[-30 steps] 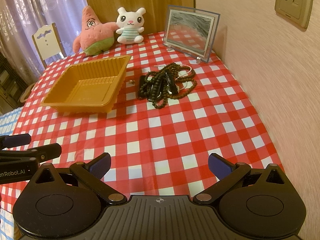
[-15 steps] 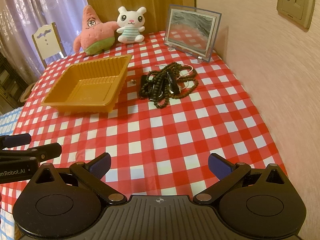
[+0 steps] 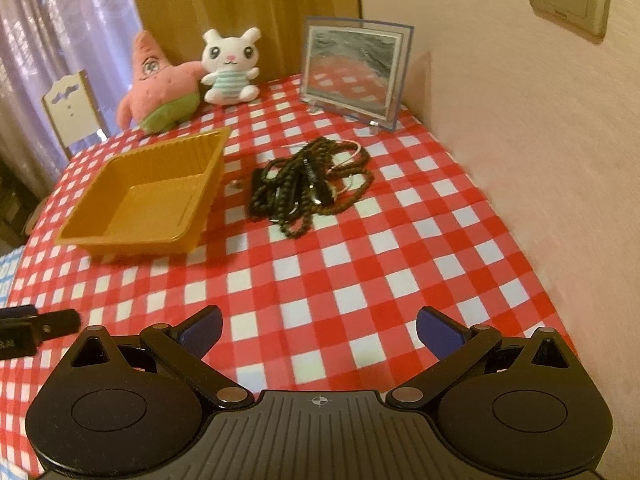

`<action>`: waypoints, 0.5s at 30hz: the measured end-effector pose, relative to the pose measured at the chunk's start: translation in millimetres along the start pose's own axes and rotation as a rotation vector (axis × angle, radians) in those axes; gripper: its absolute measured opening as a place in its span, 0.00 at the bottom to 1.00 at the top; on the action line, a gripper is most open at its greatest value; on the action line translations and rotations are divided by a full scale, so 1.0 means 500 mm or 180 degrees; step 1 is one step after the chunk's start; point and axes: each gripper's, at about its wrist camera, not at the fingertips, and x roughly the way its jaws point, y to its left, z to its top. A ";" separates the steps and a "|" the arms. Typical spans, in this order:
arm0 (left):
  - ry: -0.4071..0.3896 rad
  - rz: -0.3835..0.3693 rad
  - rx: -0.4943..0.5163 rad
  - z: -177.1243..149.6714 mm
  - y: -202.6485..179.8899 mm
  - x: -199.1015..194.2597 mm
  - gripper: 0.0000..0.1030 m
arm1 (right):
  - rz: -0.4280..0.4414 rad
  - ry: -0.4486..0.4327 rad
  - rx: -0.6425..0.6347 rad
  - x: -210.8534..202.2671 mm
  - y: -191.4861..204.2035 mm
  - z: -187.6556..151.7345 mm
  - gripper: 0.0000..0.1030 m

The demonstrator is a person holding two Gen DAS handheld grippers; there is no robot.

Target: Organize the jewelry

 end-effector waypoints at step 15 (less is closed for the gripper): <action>-0.0680 0.0257 -0.0739 0.022 0.199 0.117 0.77 | -0.0277 0.0104 0.0132 0.114 0.025 0.036 1.00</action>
